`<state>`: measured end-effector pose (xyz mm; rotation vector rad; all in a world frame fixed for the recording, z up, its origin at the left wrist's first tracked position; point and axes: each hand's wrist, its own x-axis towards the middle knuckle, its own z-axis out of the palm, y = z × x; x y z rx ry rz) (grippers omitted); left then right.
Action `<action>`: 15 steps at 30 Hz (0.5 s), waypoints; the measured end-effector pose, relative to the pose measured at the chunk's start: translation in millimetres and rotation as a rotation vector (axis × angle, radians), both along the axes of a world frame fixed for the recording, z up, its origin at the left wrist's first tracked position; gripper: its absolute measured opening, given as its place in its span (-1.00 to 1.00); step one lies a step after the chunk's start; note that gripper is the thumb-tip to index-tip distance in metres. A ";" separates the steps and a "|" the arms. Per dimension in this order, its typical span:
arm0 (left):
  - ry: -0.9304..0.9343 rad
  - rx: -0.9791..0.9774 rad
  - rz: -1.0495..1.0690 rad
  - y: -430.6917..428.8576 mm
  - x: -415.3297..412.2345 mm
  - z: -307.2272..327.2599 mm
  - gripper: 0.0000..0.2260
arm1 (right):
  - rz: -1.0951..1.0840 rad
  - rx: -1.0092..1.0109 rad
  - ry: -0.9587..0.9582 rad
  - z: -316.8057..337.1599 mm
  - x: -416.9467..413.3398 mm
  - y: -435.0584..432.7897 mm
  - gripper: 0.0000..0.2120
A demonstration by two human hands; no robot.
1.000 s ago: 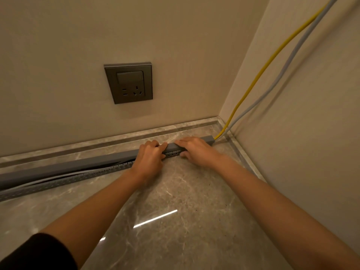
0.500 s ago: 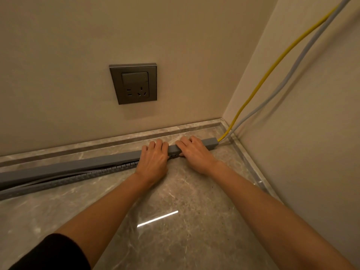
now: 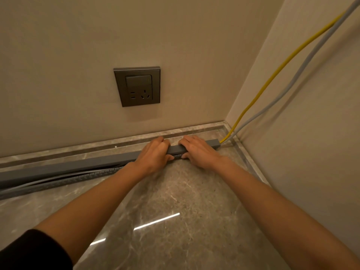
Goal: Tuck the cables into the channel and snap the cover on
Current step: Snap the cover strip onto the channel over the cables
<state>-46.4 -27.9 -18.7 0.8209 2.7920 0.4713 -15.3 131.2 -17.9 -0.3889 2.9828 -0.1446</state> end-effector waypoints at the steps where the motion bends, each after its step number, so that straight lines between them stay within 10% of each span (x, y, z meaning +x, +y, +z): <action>1: 0.005 -0.026 -0.006 0.9 -0.6 1.1 -0.68 | -0.006 -0.006 -0.011 1.6 -1.4 0.3 -0.69; 15: -0.033 -0.128 -0.096 6.5 -17.3 6.9 -0.73 | -0.067 -0.106 -0.154 3.1 -20.2 4.7 -0.66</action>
